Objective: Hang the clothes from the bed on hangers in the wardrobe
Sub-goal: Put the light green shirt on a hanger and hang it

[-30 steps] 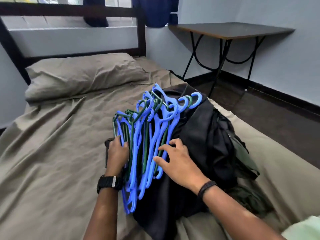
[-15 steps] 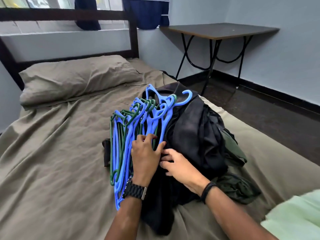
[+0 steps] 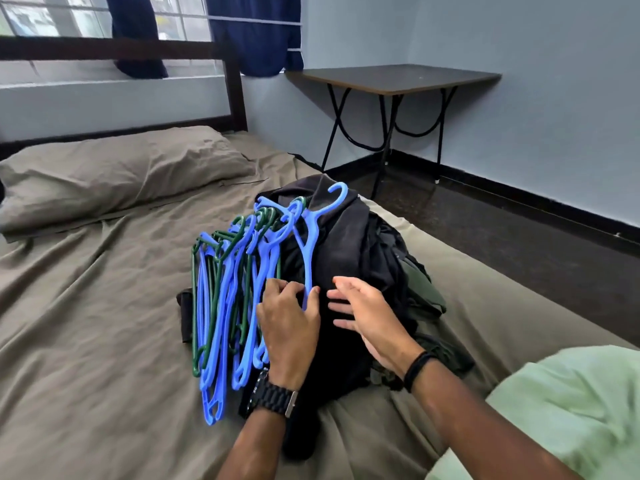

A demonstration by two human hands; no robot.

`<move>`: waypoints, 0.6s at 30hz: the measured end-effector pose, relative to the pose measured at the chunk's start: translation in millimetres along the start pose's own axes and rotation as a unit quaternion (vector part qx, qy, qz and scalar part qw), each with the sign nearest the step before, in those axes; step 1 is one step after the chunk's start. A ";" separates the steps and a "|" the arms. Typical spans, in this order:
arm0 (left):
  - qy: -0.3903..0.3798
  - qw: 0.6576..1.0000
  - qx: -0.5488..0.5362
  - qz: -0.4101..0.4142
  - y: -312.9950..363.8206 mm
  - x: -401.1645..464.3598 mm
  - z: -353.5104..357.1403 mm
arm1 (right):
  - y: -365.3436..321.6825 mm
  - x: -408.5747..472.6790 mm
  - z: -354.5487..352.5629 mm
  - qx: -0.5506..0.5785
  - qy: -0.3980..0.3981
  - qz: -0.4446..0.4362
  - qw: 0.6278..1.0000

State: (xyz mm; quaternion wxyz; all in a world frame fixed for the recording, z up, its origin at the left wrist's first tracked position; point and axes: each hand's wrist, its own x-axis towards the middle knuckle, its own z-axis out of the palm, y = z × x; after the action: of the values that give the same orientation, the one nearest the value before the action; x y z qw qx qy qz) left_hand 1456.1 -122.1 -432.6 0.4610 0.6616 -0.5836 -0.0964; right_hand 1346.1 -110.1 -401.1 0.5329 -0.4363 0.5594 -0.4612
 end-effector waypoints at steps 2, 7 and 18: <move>-0.005 0.997 -0.070 -0.026 12.0 -6.0 -1.3 | -5.3 -3.9 -5.8 -0.001 0.011 -0.010 1.000; -0.010 0.986 -0.167 -0.017 37.5 -43.1 4.0 | -16.8 -17.3 -22.8 0.043 -0.003 0.004 0.999; -0.013 0.952 -0.288 -0.100 44.4 -104.3 26.6 | -6.6 -42.4 -61.0 -0.058 0.073 0.003 0.996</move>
State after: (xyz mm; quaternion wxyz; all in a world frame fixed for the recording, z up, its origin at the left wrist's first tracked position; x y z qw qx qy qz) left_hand 1376.8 -40.8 -458.2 0.6126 0.5542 -0.4677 -0.3144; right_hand 1287.3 -66.7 -386.0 0.4661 -0.4299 0.6239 -0.4568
